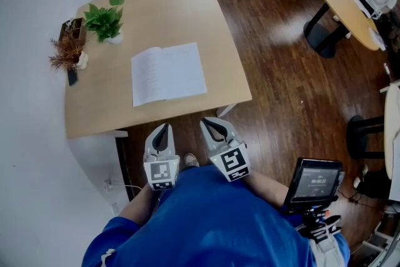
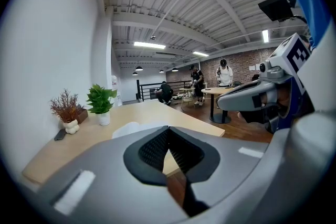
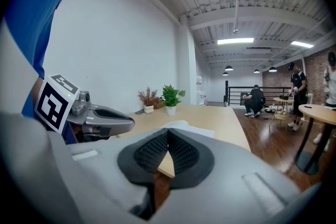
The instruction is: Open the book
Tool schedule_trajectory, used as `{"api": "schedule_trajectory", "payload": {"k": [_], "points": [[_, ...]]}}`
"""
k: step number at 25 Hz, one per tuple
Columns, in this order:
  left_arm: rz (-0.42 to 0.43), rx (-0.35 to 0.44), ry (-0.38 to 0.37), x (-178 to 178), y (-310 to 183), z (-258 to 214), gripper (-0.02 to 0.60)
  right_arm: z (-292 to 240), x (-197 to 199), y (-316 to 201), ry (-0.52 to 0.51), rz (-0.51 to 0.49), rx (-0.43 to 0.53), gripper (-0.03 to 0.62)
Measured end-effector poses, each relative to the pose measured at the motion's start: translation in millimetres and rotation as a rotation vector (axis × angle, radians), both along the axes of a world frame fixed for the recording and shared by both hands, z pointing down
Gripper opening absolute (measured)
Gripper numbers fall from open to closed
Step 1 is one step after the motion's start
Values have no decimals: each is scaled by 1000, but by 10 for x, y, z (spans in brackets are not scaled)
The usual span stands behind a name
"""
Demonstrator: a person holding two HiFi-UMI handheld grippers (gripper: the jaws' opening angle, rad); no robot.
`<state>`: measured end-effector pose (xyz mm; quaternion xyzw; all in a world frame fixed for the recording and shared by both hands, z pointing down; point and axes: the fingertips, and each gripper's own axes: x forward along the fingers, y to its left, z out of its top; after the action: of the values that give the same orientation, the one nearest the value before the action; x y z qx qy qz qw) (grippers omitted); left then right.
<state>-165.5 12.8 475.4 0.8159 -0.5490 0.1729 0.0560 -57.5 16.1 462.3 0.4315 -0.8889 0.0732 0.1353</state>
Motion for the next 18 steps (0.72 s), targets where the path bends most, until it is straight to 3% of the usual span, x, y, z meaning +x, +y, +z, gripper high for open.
{"api": "schedule_trajectory", "payload": {"k": [18], "points": [[8,-2,-16,28,-6,75,6,22,-7,-1,2,-17,9,3]]}}
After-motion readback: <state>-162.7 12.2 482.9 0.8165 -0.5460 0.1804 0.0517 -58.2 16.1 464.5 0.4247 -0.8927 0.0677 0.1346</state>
